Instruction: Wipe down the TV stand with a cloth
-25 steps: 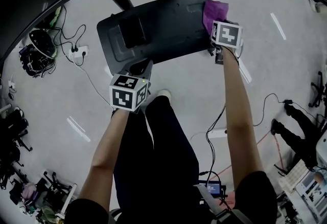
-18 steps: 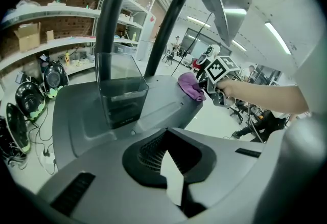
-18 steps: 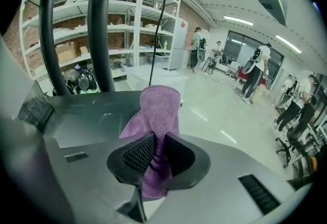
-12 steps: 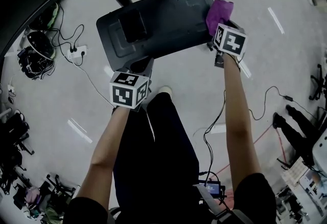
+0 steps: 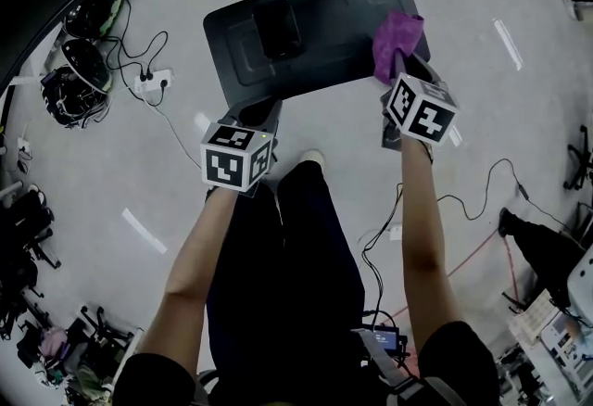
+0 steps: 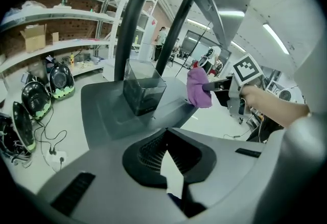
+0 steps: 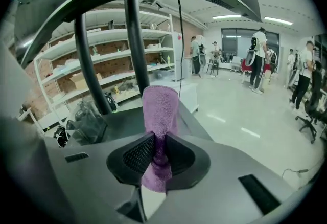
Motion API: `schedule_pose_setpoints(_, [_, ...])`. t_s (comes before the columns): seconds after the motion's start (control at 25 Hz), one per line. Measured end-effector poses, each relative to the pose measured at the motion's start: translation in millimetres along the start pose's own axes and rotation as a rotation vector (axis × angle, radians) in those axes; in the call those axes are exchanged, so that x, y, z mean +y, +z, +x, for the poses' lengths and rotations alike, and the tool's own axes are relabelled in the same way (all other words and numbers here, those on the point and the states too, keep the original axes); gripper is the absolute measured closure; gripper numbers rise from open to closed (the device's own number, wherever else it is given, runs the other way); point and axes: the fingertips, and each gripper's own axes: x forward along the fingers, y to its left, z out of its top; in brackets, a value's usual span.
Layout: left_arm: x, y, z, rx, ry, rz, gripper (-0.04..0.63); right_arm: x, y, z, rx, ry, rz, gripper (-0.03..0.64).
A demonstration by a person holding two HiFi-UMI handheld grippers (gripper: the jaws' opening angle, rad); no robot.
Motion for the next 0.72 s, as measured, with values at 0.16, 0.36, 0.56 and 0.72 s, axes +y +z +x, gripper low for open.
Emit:
schedule_pose_setpoints(0.16, [11, -8, -23, -0.012, 0.015, -0.010, 0.588, 47, -21, -19, -0.001, 0.065, 0.031, 0.540])
schedule_pose_setpoints(0.36, [33, -21, -61, -0.019, 0.042, -0.014, 0.588, 115, -45, -42, 0.010, 0.144, 0.067, 0.540])
schedule_pose_setpoints(0.56, [63, -37, -89, -0.030, 0.078, -0.043, 0.588, 183, -64, -54, 0.025, 0.204, 0.067, 0.540])
schedule_pose_setpoints(0.72, [76, -47, -106, -0.037, 0.087, -0.066, 0.588, 227, -78, -62, 0.047, 0.257, 0.065, 0.540])
